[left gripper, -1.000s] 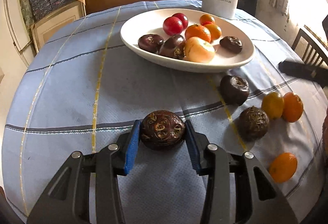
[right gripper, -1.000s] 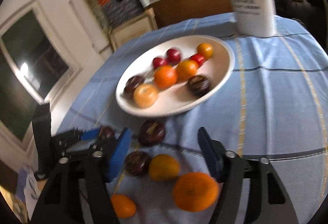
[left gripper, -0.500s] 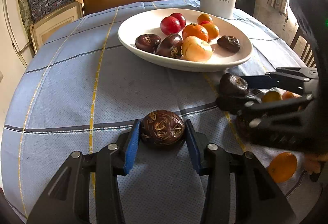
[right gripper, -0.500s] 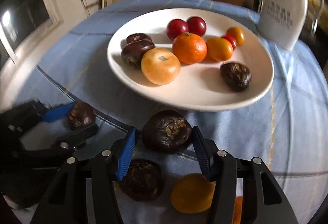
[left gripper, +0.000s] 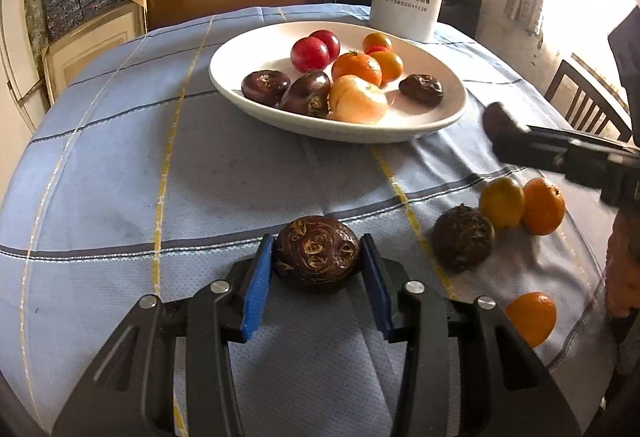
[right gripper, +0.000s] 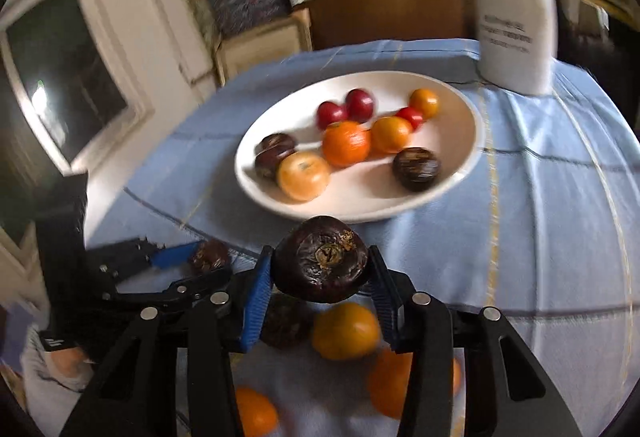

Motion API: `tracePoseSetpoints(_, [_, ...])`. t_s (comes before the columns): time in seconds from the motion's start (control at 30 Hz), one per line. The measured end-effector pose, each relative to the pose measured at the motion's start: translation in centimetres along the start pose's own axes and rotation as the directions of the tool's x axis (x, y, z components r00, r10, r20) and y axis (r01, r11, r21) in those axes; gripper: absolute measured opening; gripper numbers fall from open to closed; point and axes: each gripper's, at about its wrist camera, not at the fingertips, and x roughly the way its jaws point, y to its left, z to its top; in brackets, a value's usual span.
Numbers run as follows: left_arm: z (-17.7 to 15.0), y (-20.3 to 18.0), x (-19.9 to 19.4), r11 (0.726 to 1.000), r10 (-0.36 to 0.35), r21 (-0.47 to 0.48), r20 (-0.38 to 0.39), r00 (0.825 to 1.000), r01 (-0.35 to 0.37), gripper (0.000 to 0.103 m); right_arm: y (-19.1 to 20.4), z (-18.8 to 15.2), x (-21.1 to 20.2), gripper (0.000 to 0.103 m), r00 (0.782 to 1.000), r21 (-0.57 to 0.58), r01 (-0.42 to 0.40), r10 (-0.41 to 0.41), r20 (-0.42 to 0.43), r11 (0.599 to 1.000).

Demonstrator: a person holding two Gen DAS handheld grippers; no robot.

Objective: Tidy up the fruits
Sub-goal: 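Lower both dark fruits onto the plate and open both tools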

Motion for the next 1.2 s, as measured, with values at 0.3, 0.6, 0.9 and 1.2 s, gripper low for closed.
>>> tracePoseSetpoints(0.3, [0.6, -1.0, -2.4, 1.0, 0.03, -0.006, 0.079, 0.996, -0.03, 0.042, -3.4, -1.2, -2.2, 0.047, 0.999, 0.121, -0.014, 0.007, 0.054, 0.993])
tracePoseSetpoints(0.6, [8.3, -1.1, -3.4, 0.999, 0.041, -0.034, 0.152, 0.988, -0.036, 0.042, -3.6, 3.7, -2.6, 0.047, 0.997, 0.129, -0.046, 0.038, 0.066, 0.991])
tracePoseSetpoints(0.9, [12.8, 0.7, 2.2, 0.995, 0.033, -0.093, 0.1, 0.994, -0.024, 0.044, -2.3, 5.9, 3.3, 0.058, 1.0, 0.106, -0.025, 0.025, -0.001, 0.994])
tracePoseSetpoints(1.2, [11.1, 2.4, 2.5, 0.989, 0.033, -0.144, 0.106, 0.994, -0.017, 0.081, -4.6, 5.4, 1.5, 0.072, 0.995, 0.181, -0.038, 0.022, 0.093, 0.983])
